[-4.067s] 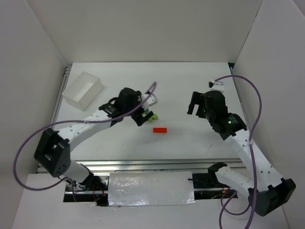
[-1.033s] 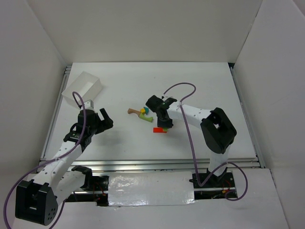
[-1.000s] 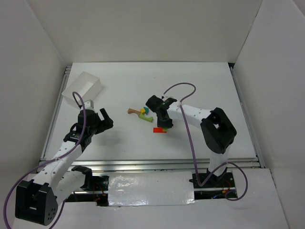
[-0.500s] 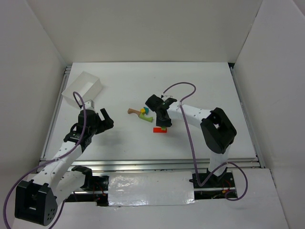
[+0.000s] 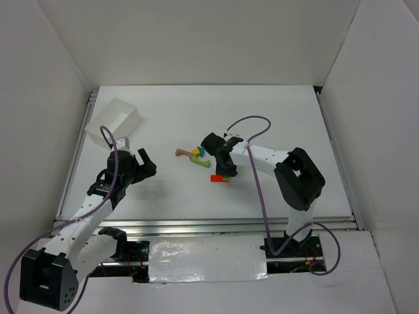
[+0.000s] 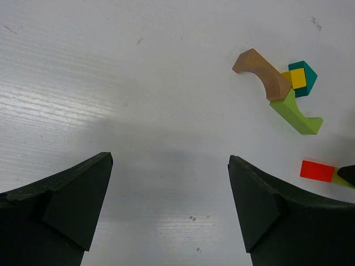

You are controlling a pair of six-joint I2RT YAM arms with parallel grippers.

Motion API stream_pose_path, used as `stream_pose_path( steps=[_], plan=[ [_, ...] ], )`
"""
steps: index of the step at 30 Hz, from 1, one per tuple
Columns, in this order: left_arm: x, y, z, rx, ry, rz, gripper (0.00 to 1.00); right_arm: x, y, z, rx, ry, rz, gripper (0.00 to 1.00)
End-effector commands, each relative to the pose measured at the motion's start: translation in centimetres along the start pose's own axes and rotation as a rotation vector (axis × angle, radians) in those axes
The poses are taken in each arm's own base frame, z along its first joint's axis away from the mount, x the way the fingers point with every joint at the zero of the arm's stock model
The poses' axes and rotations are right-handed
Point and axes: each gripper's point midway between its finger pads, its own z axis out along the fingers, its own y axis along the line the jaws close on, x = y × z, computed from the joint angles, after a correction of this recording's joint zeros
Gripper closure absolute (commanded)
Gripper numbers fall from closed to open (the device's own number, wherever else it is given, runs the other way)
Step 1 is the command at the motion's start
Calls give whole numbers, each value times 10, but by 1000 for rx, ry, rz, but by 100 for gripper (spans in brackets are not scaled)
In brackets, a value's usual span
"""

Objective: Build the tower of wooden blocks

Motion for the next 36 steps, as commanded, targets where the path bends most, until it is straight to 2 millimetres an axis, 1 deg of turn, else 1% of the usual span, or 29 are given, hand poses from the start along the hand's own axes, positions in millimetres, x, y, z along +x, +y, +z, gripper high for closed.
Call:
stream_pose_path(
  steps=[1,5,8,19,24,30,33,34,36],
  plan=[
    [-9,-6,-2,23,-41,13,1,-12,1,-5,-13,-55,51,69],
    [-11,-7,-2,27,-47,14,1,-16,4,-8,-27,-69,61,68],
    [-10,-8,-3,33,-46,17,1,-19,2,-10,-22,-74,61,68],
    [-11,-10,-4,43,-52,23,1,-12,0,-6,-16,-56,41,66],
    [-10,-10,-4,50,-52,24,1,-15,4,-7,-27,-64,34,61],
    [-10,-12,-5,59,-52,29,1,-16,3,-8,-25,-66,31,58],
    [-10,-14,-5,64,-53,29,1,-18,3,-10,-29,-72,26,55],
    [-9,-14,-5,65,-50,33,1,-17,2,-10,-28,-72,22,52],
    [-10,-14,-5,68,-54,33,1,-18,4,-12,-34,-76,19,52]
  ],
)
